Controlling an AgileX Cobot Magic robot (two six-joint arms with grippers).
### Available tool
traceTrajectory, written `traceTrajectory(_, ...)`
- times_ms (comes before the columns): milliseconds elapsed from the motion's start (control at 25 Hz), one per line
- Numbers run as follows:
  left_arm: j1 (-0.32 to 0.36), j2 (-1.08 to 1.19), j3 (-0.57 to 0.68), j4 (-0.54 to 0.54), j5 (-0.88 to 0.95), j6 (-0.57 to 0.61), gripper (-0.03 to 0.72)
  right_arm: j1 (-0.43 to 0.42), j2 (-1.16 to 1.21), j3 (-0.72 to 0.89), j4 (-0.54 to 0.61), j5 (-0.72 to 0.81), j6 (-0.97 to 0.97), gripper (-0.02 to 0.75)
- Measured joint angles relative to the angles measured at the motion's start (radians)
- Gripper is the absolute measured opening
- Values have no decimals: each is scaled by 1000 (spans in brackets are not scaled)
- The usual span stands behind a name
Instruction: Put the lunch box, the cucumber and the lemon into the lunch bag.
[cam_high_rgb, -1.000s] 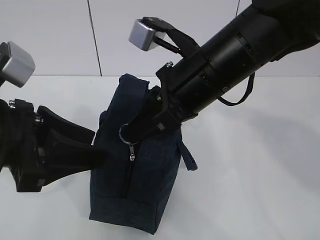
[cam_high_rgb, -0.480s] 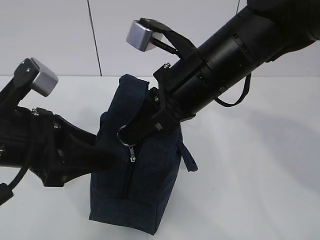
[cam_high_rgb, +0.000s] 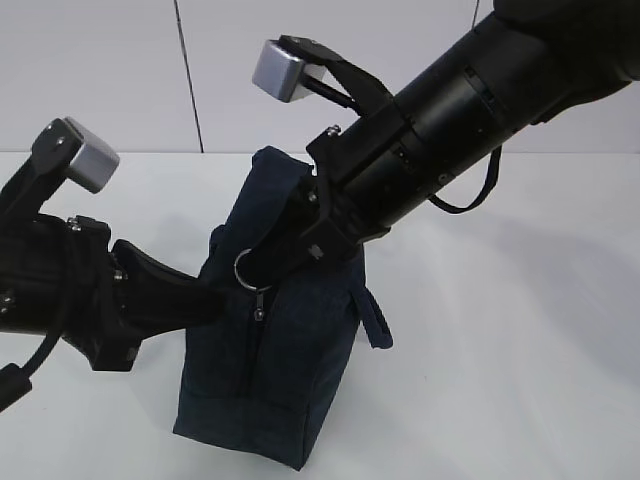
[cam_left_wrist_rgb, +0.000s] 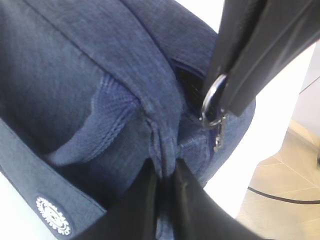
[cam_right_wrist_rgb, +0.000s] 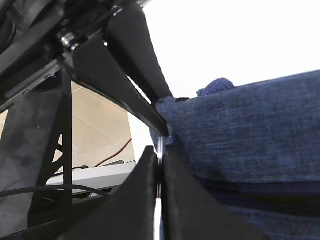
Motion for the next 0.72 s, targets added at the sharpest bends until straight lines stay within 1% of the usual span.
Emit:
traceTrajectory(280, 0, 0, 0, 0, 7, 1, 16, 0, 0, 0, -2, -13, 2, 20)
traceTrajectory(720, 0, 0, 0, -9, 7, 1, 15, -4, -22, 0, -35, -112, 34, 20)
